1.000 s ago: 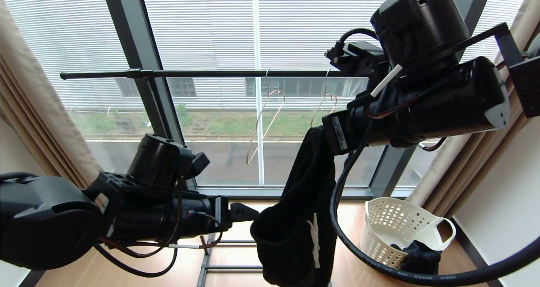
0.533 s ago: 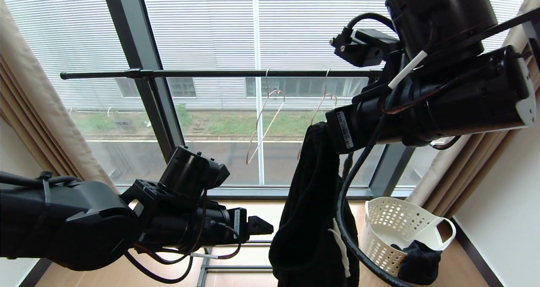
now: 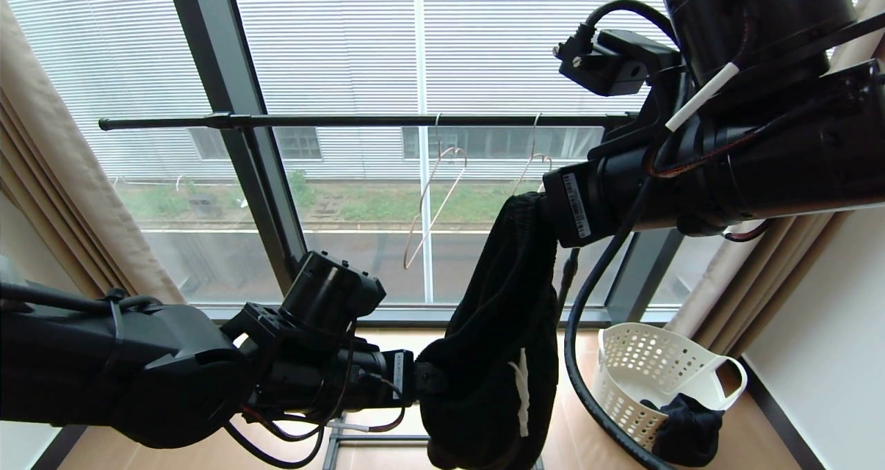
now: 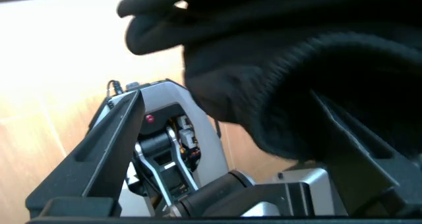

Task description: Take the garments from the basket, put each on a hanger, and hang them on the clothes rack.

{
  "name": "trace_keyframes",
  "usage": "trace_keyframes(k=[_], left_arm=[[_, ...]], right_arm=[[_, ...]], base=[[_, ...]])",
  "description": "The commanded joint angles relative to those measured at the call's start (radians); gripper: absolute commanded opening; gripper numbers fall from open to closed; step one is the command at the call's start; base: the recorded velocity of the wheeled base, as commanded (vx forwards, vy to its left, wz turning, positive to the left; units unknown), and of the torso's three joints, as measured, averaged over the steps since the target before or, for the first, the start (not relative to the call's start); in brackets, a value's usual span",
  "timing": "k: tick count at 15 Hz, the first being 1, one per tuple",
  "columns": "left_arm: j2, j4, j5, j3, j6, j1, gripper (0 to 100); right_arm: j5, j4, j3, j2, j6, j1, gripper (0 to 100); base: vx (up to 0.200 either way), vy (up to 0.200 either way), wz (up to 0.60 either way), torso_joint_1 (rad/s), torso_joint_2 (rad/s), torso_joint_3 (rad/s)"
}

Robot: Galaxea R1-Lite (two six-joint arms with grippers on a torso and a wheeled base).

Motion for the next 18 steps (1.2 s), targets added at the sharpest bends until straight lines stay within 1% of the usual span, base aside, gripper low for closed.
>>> trace_keyframes(k=[1, 4, 7, 9, 10, 12, 15, 17, 18], left_arm=[[0.041, -0.005, 0.013, 0.000, 0.000, 0.002, 100], [0.035, -0.004, 0.022, 0.004, 0.002, 0.000, 100], [0.008, -0.002, 0.034, 0.017, 0.002, 0.000, 100], [-0.028, -0.004, 0.036, 0.035, 0.003, 0.000, 100], [-0.051, -0.002, 0.036, 0.043, 0.005, 0.000, 0], [-0.100, -0.002, 0.054, 0.053, 0.014, 0.000, 0], [-0.115, -0.002, 0.109, 0.052, 0.037, 0.002, 0], [-0.158, -0.002, 0.123, 0.041, 0.060, 0.003, 0], [-0.190, 0.001, 0.123, 0.024, 0.083, 0.008, 0]], right_arm=[[0.000, 0.002, 0.004, -0.030, 0.000, 0.001, 0], [0.000, 0.003, 0.012, -0.051, 0.000, -0.009, 0], [-0.002, -0.001, 0.066, -0.090, 0.000, -0.040, 0], [-0.002, -0.001, 0.103, -0.119, 0.002, -0.091, 0], [-0.002, -0.001, 0.121, -0.136, 0.002, -0.118, 0], [0.003, -0.003, 0.162, -0.182, 0.002, -0.187, 0], [0.006, -0.003, 0.208, -0.226, 0.002, -0.250, 0], [-0.008, -0.003, 0.256, -0.241, -0.003, -0.279, 0], [-0.031, -0.001, 0.287, -0.251, -0.004, -0.287, 0]], base=[[0.000, 0.000, 0.00, 0.000, 0.00, 0.000], [0.000, 0.000, 0.00, 0.000, 0.00, 0.000], [0.000, 0.000, 0.00, 0.000, 0.00, 0.000], [0.000, 0.000, 0.00, 0.000, 0.00, 0.000], [0.000, 0.000, 0.00, 0.000, 0.00, 0.000], [0.000, 0.000, 0.00, 0.000, 0.00, 0.000], [0.000, 0.000, 0.00, 0.000, 0.00, 0.000], [0.000, 0.000, 0.00, 0.000, 0.00, 0.000], [0.000, 0.000, 0.00, 0.000, 0.00, 0.000]])
